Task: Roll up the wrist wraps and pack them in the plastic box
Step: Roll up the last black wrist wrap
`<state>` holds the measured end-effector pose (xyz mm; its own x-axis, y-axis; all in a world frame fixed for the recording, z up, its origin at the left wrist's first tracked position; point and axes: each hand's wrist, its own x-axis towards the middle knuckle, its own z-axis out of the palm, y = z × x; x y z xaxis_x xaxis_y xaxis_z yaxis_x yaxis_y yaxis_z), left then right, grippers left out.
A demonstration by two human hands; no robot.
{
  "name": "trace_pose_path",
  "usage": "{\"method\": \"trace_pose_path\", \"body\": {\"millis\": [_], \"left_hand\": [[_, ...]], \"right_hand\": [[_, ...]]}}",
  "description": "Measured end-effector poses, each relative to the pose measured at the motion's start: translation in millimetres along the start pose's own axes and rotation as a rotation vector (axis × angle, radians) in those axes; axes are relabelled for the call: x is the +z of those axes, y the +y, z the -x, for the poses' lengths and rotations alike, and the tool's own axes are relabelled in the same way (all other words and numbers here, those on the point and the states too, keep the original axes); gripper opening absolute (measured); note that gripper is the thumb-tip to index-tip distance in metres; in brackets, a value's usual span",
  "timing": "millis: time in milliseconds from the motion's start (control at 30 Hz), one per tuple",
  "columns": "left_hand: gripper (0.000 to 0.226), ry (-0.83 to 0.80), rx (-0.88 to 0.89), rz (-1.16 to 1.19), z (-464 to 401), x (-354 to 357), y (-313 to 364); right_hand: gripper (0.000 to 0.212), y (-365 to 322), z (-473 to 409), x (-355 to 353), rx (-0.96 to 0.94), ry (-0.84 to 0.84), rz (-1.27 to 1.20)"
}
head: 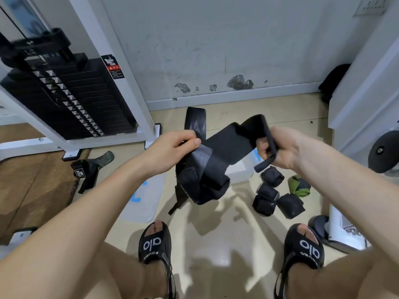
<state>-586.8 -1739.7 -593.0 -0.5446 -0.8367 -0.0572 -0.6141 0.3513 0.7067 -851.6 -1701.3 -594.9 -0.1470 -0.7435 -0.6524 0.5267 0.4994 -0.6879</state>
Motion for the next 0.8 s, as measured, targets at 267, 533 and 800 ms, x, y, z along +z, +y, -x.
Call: {"method": "trace_pose_path", "body": {"millis": [267, 533, 800], "left_hand": [[0.041, 0.05, 0.01, 0.173, 2.5, -8.0, 5.4], [0.042, 0.226, 0.002, 0.292, 2.6, -11.6, 8.4], [0.041, 0.195, 0.038, 0.249, -3.9, 3.0, 21.1]], "right_hand": [[0.034, 4.9, -32.2, -21.3, -0.036, 0.191, 0.378], [0.056, 34.7, -21.8, -14.8, -0.186, 0.007, 1.769], [0.029, 30.0, 19.3, 27.7, -0.402, -0.338, 0.617]]}}
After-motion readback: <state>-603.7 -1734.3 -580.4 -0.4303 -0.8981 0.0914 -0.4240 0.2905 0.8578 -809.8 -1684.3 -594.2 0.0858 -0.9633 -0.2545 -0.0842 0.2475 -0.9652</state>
